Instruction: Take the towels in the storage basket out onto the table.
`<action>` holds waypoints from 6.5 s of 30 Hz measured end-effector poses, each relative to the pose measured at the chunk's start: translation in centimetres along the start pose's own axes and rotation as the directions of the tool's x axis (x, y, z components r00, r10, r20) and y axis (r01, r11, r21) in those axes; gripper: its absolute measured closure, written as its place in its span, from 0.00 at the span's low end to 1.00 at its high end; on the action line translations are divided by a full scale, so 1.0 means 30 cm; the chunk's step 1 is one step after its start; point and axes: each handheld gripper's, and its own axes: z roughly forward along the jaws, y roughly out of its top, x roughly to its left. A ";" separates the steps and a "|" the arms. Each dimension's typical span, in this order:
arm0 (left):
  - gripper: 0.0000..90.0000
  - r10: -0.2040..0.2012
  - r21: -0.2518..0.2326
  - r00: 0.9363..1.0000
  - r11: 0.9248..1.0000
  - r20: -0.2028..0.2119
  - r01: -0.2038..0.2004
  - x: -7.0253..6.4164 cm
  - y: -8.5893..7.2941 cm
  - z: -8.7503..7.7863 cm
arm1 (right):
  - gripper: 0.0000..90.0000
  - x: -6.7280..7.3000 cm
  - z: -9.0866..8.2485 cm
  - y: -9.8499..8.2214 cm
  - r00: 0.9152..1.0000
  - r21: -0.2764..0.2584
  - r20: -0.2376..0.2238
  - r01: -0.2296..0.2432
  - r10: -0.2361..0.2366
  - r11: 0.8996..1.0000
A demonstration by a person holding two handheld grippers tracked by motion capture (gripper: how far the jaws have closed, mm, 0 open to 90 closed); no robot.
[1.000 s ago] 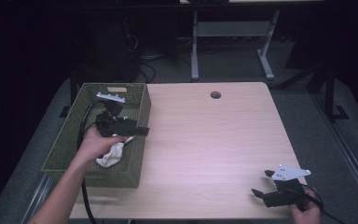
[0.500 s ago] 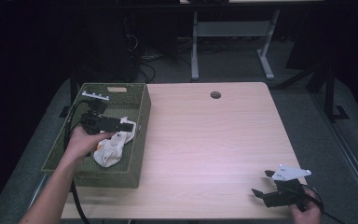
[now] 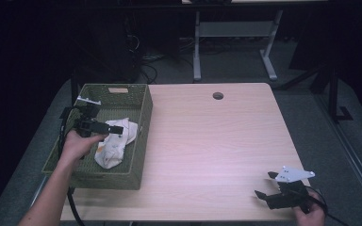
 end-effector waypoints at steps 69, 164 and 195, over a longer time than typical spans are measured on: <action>0.86 0.032 0.322 0.982 0.946 -0.187 0.031 0.090 -0.064 0.157 | 0.16 -0.006 -0.001 -0.007 1.000 -0.002 0.009 -0.011 0.011 1.000; 0.86 0.162 -0.089 0.974 0.985 0.160 -0.150 -0.282 0.169 -0.177 | 0.16 -0.006 -0.014 -0.002 1.000 -0.022 0.020 -0.017 0.017 1.000; 0.86 0.220 -0.035 0.944 0.975 0.248 -0.218 -0.450 0.222 0.024 | 0.16 -0.008 -0.018 0.000 1.000 -0.033 0.017 -0.009 0.010 0.999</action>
